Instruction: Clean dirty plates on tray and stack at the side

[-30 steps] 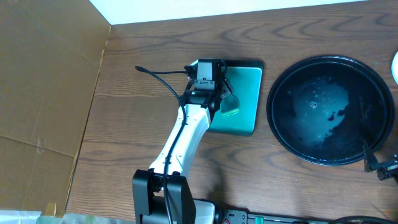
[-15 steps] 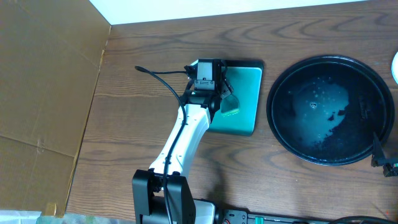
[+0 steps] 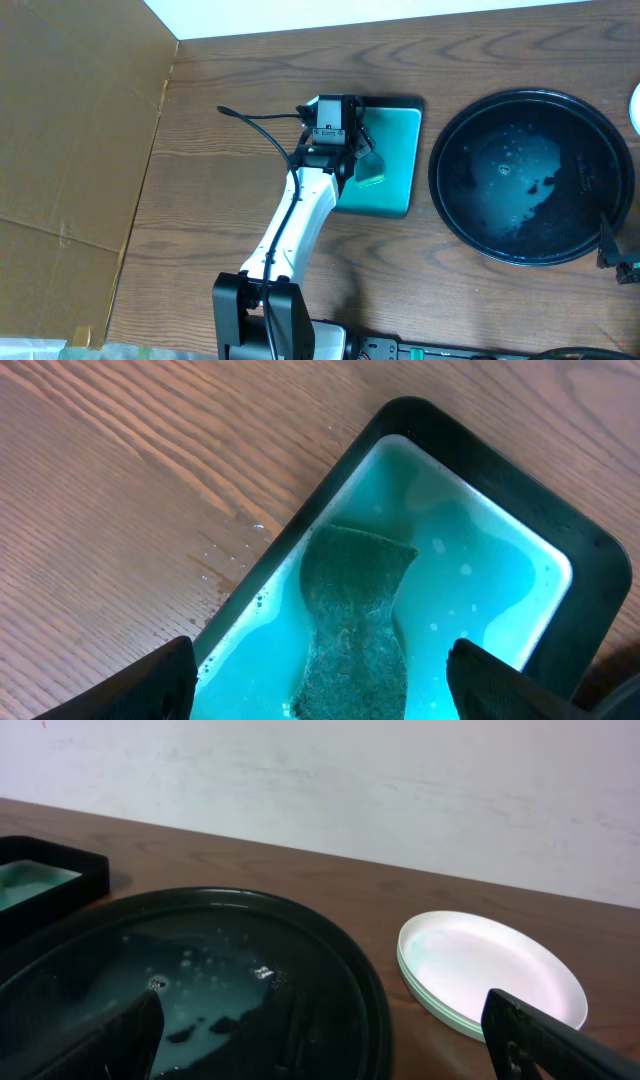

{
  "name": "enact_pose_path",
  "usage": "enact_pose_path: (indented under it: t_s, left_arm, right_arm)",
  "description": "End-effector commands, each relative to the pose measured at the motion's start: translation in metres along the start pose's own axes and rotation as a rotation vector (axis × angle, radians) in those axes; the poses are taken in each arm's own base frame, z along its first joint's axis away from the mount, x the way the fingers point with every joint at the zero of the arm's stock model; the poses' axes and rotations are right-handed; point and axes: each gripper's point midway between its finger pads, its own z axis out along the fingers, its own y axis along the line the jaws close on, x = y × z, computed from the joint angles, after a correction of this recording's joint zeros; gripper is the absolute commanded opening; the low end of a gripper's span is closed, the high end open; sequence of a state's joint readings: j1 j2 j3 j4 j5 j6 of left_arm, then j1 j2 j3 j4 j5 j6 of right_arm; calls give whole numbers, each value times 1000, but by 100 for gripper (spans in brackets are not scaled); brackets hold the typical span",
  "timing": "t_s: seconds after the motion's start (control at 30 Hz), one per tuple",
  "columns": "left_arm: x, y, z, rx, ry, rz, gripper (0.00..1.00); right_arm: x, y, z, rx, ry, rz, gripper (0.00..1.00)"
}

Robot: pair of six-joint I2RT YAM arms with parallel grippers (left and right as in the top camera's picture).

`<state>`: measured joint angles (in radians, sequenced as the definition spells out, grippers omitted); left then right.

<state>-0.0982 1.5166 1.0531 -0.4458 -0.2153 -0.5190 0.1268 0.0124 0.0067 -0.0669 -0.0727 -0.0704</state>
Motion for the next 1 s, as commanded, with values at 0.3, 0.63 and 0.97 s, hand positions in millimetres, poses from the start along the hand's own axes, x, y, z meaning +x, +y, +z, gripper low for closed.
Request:
enact_pose_path:
  t_s: [0.3,0.63,0.97]
  left_arm:
    - [-1,6,0,-29,-9,6,94]
    - [28,27,-3,-109,112,49,94]
    - [51,27,-56,137,1,338,94]
  right_arm:
    - [0,-3,0,18,1,-13,99]
    - [0,-3,0,18,1,-13,99]
    - [0,-3,0,18,1,-13,99]
